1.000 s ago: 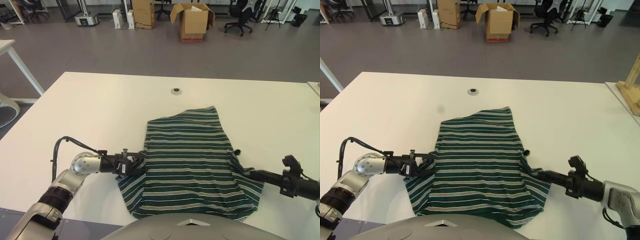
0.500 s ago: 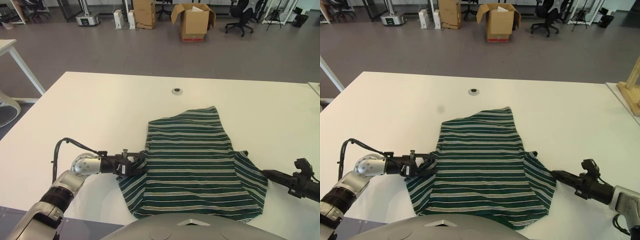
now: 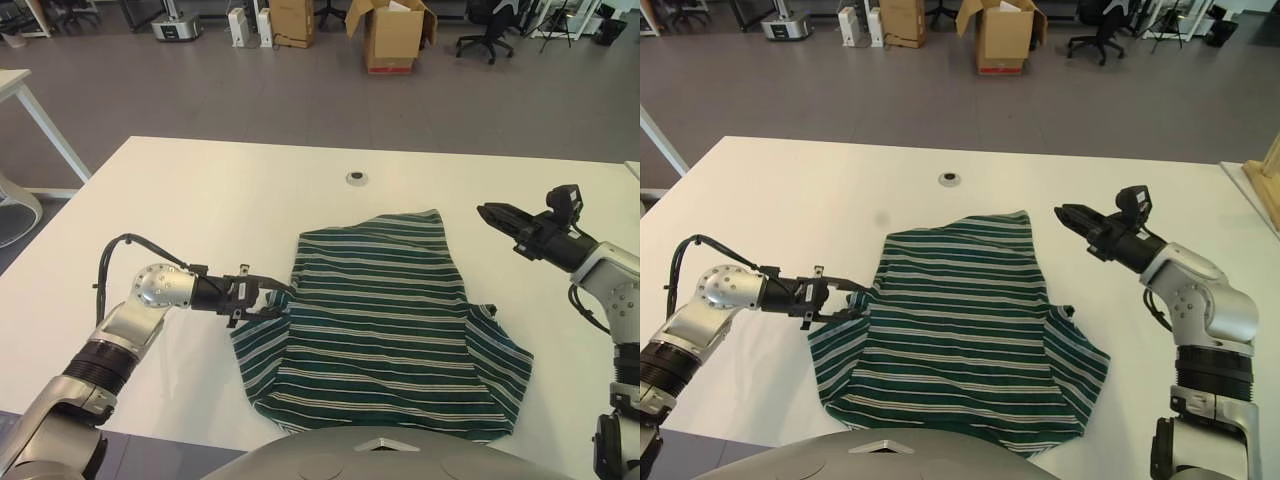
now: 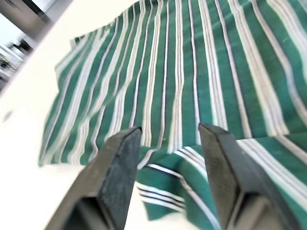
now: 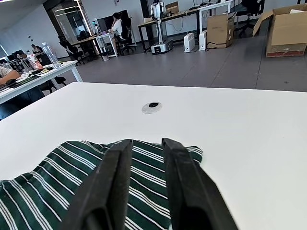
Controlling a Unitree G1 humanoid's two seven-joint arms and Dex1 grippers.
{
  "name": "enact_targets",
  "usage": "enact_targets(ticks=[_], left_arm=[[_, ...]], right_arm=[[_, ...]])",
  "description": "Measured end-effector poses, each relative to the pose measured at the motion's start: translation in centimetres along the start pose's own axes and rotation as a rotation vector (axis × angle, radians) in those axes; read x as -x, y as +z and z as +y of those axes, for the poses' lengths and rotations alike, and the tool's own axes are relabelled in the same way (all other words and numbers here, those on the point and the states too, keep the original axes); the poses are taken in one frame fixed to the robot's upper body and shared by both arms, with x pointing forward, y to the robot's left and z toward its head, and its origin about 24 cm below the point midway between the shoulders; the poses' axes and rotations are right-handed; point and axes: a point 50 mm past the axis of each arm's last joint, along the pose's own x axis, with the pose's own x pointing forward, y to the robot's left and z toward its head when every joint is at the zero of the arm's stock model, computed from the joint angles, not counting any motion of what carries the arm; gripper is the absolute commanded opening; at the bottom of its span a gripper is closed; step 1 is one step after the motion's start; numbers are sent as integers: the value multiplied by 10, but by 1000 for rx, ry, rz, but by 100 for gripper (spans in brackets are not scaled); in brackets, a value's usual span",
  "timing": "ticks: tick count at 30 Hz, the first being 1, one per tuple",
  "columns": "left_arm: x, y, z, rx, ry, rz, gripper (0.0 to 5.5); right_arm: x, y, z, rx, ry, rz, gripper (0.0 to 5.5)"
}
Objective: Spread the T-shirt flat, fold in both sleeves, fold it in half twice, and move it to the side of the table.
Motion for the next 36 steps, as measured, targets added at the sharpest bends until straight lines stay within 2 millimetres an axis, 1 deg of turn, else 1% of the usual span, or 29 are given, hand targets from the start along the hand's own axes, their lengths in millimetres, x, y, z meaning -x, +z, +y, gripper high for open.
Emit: enact_targets(ticks=[1,2,3,4,5,6,7,9,11,13,14,15,16,18,20,22,24,26,27,28,29,30,32,33,34,35,36], left_arm=[[1,9,7,49,-7,-30,219],[2,23,24,51,35,-82,219],[3,38,43,4,93,-132,219],[0,54,66,-71,174,-172,219],[-4,61,79,-117,215,-187,219],[-11,64,93,-168,261,-172,219],[-20,61,102,-201,278,-130,219],[-41,45,110,-267,262,9,219],[-62,27,111,-340,221,166,219],[-81,5,106,-414,165,338,219],[-88,0,104,-463,160,379,219],[-91,-1,107,-520,175,430,219],[-92,-4,109,-541,202,471,219],[-89,-13,112,-533,301,532,219],[-84,-18,114,-510,357,566,219],[-74,-24,117,-499,402,619,219],[-58,-31,118,-502,436,668,219],[-50,-32,120,-498,475,664,219],[-49,-30,121,-491,500,639,219],[-50,-25,123,-464,545,582,219],[-48,-18,128,-401,608,501,219],[-46,-6,136,-341,664,409,219],[-41,24,153,-265,757,184,219],[-31,42,163,-237,815,62,219],[-22,52,169,-206,859,-22,219],[-14,53,171,-161,883,-54,219],[4,44,172,-56,920,-57,219]], right_arm=[[-1,-1,0,-3,-6,0,116],[1,-1,-1,-3,-23,-2,116],[2,-2,-2,-4,-34,-9,116],[3,-2,-4,-7,-53,-19,116],[3,-3,-5,-11,-61,-25,116],[1,-4,-4,-17,-63,-31,116],[0,-5,-4,-25,-65,-36,116],[0,-5,-4,-25,-73,-42,116],[-2,-5,-4,-27,-75,-53,116],[-4,-6,-3,-34,-74,-60,116],[-6,-8,-3,-42,-76,-61,116],[-10,-9,-1,-49,-65,-63,116],[-11,-7,0,-46,-61,-67,116],[-11,-6,0,-43,-62,-69,116],[-12,-6,0,-44,-61,-68,116],[-12,-7,1,-42,-58,-64,116],[-13,-7,3,-42,-52,-68,116],[-15,-11,5,-52,-47,-67,116],[-17,-13,7,-61,-46,-68,116],[-16,-18,8,-70,-48,-59,116],[-15,-22,9,-75,-50,-55,116],[-15,-24,12,-80,-46,-56,116],[-15,-32,15,-97,-51,-52,116],[-15,-33,18,-97,-45,-51,116],[-15,-33,20,-94,-44,-54,116],[-14,-34,21,-95,-49,-57,116],[-13,-38,24,-107,-53,-62,116]])
